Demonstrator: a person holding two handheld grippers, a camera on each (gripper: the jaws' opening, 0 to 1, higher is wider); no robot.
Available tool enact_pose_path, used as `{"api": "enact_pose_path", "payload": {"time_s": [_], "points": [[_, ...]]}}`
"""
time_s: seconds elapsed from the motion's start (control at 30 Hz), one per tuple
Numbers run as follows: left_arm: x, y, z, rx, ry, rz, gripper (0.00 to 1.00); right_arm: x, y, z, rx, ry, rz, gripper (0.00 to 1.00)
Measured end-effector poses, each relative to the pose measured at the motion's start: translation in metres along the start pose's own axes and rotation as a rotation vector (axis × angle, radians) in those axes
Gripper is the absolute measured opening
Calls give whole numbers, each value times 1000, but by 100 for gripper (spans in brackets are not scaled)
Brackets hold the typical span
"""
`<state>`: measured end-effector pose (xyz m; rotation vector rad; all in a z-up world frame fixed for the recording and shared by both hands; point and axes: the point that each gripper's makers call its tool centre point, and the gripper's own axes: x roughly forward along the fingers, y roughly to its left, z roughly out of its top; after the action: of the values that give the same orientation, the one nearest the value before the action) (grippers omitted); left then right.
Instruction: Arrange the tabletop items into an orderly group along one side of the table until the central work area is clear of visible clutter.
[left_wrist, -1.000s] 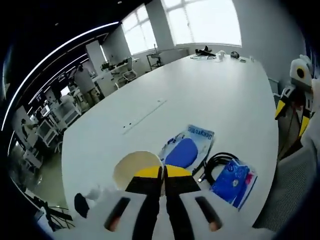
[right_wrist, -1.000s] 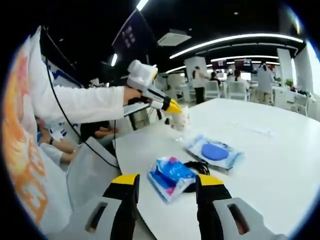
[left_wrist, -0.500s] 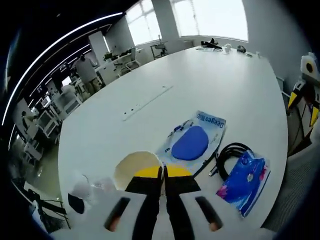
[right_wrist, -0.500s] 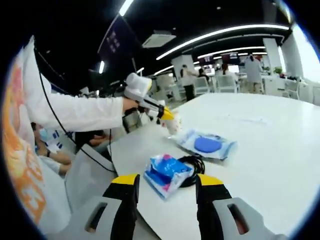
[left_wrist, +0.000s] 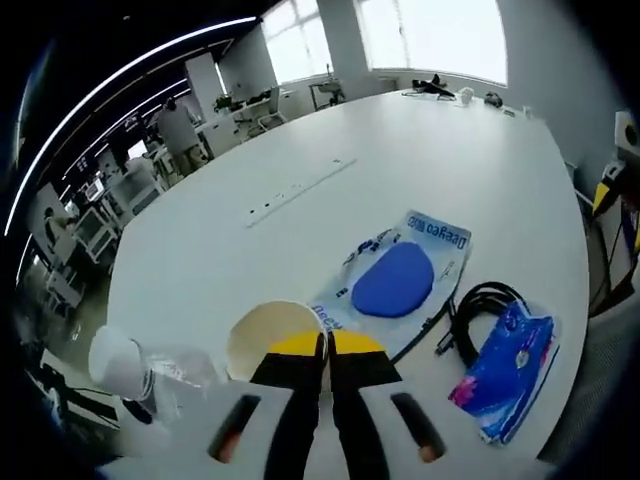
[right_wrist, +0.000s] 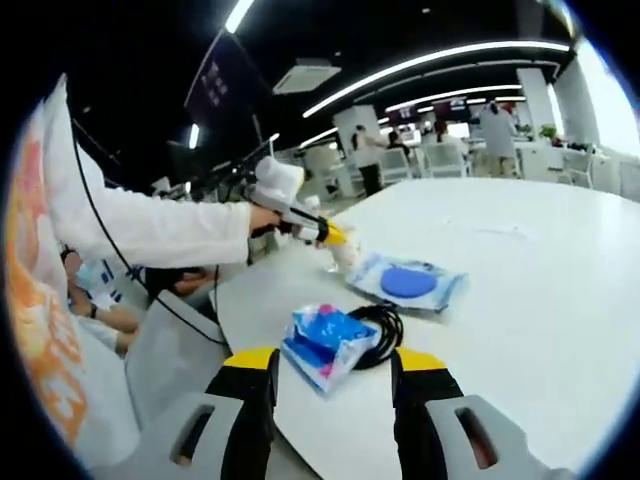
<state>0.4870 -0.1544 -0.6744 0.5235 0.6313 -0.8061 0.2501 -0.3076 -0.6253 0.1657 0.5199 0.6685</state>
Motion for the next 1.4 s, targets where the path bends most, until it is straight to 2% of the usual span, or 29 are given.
{"api": "enact_pose_path", "payload": {"time_s": [0.17, 0.5, 0.67, 0.87, 0.97, 1.13, 1.27, 1.4], "points": [[6, -3, -7, -38, 14, -13, 0, 2, -2, -1, 7, 3, -2, 45], [6, -3, -12, -88, 12, -15, 1, 7, -2, -1, 14, 9, 3, 45], [2, -4, -13, -102, 8, -9, 15, 10, -1, 2, 6, 8, 11, 45], [-18, -4, -5, -98, -44, 28, 29, 12, 0, 5, -1, 7, 19, 47], [-35, -1, -2, -113, -75, 73, 36, 13, 2, 5, -6, 10, 25, 48], [-60, -4, 1, -128, -121, 108, 46, 14, 4, 8, -10, 8, 34, 50], [-77, -7, -4, -168, -146, 136, 49, 14, 5, 10, 1, 2, 42, 51], [-91, -12, -19, -198, -137, 155, 51, 12, 5, 10, 22, -6, 40, 52]]}}
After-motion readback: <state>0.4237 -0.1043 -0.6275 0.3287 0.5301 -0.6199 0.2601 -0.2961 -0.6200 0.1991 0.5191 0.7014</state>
